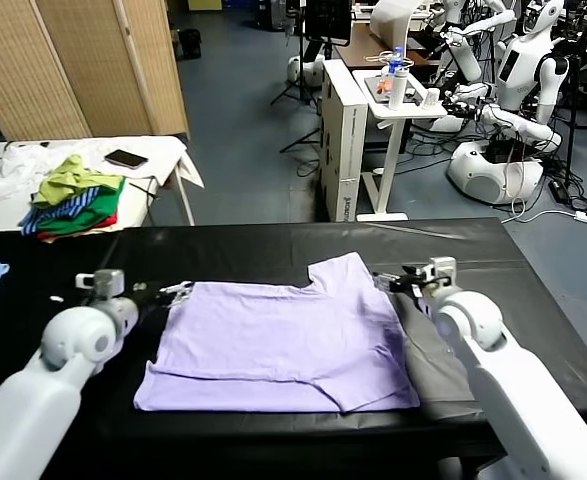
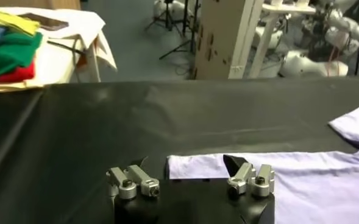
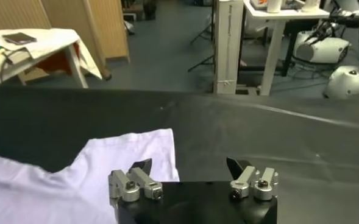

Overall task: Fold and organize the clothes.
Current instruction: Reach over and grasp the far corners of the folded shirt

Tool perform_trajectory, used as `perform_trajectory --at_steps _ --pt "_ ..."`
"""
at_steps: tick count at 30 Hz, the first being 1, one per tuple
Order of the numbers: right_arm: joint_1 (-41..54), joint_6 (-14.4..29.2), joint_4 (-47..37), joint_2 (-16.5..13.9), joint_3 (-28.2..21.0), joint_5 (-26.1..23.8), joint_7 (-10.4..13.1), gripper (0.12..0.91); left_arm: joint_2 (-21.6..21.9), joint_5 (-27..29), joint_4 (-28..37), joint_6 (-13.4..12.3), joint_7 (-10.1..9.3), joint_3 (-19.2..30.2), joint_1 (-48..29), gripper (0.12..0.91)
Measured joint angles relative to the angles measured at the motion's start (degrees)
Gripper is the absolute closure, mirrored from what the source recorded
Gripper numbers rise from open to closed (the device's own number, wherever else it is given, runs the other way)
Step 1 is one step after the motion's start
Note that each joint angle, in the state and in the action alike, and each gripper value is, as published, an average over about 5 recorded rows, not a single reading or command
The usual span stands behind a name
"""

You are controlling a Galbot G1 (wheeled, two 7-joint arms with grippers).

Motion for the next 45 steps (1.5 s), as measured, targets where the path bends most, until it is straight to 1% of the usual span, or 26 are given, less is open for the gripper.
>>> perform_trajectory --at_steps 3,7,9,14,22,24,25,27,30,33,34,36,37,38,40,45 --pt "0.3 -0.1 -0.7 0.5 -0.5 -0.2 0.0 0.118 -0.5 0.7 2.2 -0.3 0.51 0.6 -1.0 0.123" --pt "0.3 -0.2 -1.1 1.0 -0.7 -0.5 0.0 0.118 -1.1 1.1 4.3 -0.5 0.69 0.9 -1.6 0.123" --pt "0.2 -0.3 -1.2 1.2 -0.8 -0.5 0.0 0.127 -1.3 1.2 5.1 -0.6 0.79 1.1 -1.9 0.123" --pt "0.1 -0.5 -1.7 1.5 -0.8 -0.7 0.1 0.180 -2.0 1.2 6.6 -0.8 0.92 1.5 -3.0 0.134" --pt "-0.2 -1.6 -2.3 2.2 -0.6 -1.1 0.3 0.213 -2.8 1.4 7.6 -0.5 1.00 2.3 -3.5 0.244" --pt "-0.2 -1.6 -2.4 2.3 -0.6 -1.2 0.2 0.246 -3.0 1.6 7.9 -0.5 1.02 2.4 -3.5 0.269" --pt "-0.2 -1.6 -2.4 2.3 -0.6 -1.2 0.2 0.275 -3.0 1.6 7.9 -0.5 1.03 2.4 -3.5 0.284" --pt "-0.1 -1.5 -2.4 2.3 -0.6 -1.3 0.0 0.357 -3.1 1.6 8.0 -0.5 1.06 2.4 -3.4 0.312" --pt "-0.1 -1.5 -2.4 2.3 -0.6 -1.5 -0.1 0.484 -3.0 1.5 7.9 -0.4 1.16 2.4 -3.4 0.378" --pt "-0.2 -1.4 -2.4 2.3 -0.7 -1.7 -0.4 0.588 -2.9 1.4 7.8 -0.3 1.38 2.4 -3.2 0.469" --pt "-0.2 -1.3 -2.4 2.3 -0.7 -1.8 -0.6 0.624 -2.9 1.4 7.8 -0.3 1.48 2.4 -3.1 0.523" --pt "-0.3 -1.0 -2.4 2.3 -0.7 -2.2 -0.9 0.669 -2.9 1.4 7.6 -0.3 1.70 2.4 -2.8 0.625" --pt "-0.4 -0.8 -2.4 2.3 -0.7 -2.4 -1.1 0.699 -2.9 1.4 7.5 -0.3 1.78 2.3 -2.6 0.687" --pt "-0.4 -0.5 -2.3 2.3 -0.7 -2.7 -1.4 0.722 -2.9 1.4 7.4 -0.3 1.84 2.3 -2.5 0.732" --pt "-0.7 0.3 -2.2 2.3 -0.6 -3.2 -1.7 0.764 -2.9 1.5 7.2 -0.3 1.88 2.2 -2.3 0.793" --pt "-1.7 3.1 -1.1 2.2 0.2 -3.6 -1.9 0.806 -2.9 1.4 6.8 -0.4 1.93 2.0 -2.0 0.836"
